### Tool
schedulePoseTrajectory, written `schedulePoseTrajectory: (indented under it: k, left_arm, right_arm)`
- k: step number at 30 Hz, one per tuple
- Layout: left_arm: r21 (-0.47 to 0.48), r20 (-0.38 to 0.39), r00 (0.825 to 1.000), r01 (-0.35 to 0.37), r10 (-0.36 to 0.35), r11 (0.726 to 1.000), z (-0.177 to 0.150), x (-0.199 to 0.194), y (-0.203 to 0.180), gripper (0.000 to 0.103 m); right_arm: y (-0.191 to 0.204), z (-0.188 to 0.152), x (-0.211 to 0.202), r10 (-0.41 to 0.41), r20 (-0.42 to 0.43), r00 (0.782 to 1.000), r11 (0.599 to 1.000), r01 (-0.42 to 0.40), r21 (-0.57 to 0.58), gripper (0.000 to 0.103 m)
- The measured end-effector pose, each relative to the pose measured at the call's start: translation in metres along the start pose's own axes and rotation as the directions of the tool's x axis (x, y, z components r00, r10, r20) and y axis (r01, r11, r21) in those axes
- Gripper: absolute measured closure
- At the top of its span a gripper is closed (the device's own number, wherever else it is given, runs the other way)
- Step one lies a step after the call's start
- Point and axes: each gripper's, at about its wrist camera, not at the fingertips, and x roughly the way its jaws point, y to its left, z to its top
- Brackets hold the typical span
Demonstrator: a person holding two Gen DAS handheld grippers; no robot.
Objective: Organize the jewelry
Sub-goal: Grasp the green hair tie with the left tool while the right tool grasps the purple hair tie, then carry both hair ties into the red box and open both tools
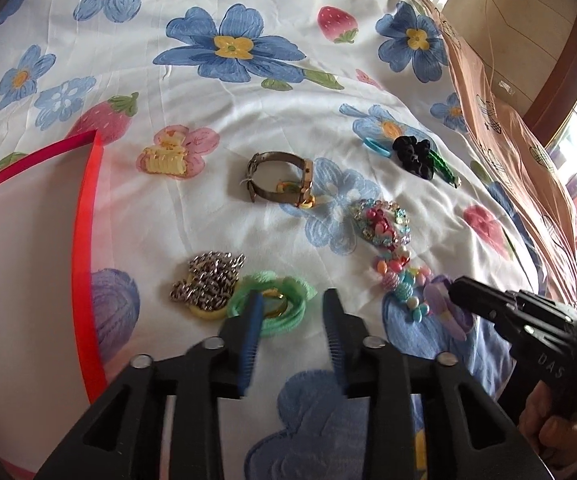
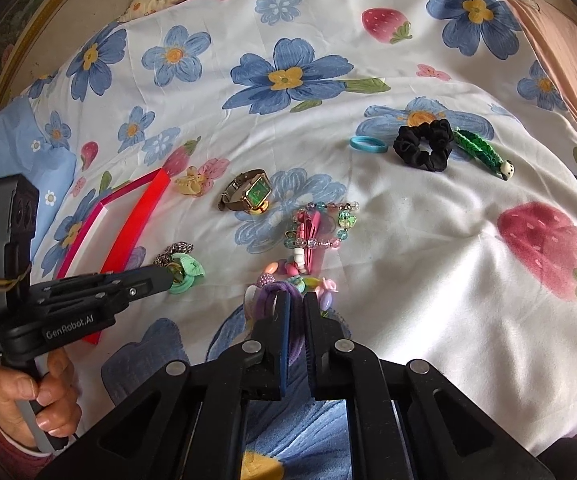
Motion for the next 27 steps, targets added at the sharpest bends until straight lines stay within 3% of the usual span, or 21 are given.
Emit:
schedulePoseTrajectory:
  k: [6, 7, 8, 11, 20, 27]
  left_arm:
    - [0.063, -0.006, 0.999, -0.037, 0.038, 0.997, 0.008, 0.018, -0.014, 0.064]
    - [0.077, -0.016, 0.999, -0.051, 0.052, 0.996, 0.009, 0.023, -0.016, 0.071]
    - [0.085, -0.024, 0.998, -0.057, 0.059, 0.995, 0.010, 0.027, -0.017, 0.089]
    - [0.096, -0.036, 0.997, -0.062, 0.066, 0.993, 0.012, 0.034, -0.017, 0.100]
    - [0.064, 0.057, 0.998, 0.000, -0.003, 0.998, 0.003, -0.020, -0.004, 0.102]
    - [-0.021, 0.133, 0.990, 0.046, -0.043, 0.999, -0.018, -0.076, 0.026, 0.102]
  right_arm:
    - [-0.002, 0.001, 0.004, 0.003, -0.005, 1.000, 1.000, -0.003, 0.006, 0.097]
    - [-0.002, 0.001, 0.005, 0.004, -0.007, 1.000, 1.000, -0.004, 0.007, 0.097]
    - [-0.003, 0.001, 0.005, 0.004, -0.009, 1.000, 1.000, -0.004, 0.009, 0.097]
    - [-0.004, 0.001, 0.005, 0.002, -0.008, 1.000, 1.000, -0.002, 0.012, 0.097]
    - [0.002, 0.004, -0.004, 0.012, 0.013, 1.000, 1.000, -0.012, 0.003, 0.097]
    - [0.022, 0.007, -0.008, 0.039, 0.024, 0.999, 0.999, -0.039, -0.028, 0.097]
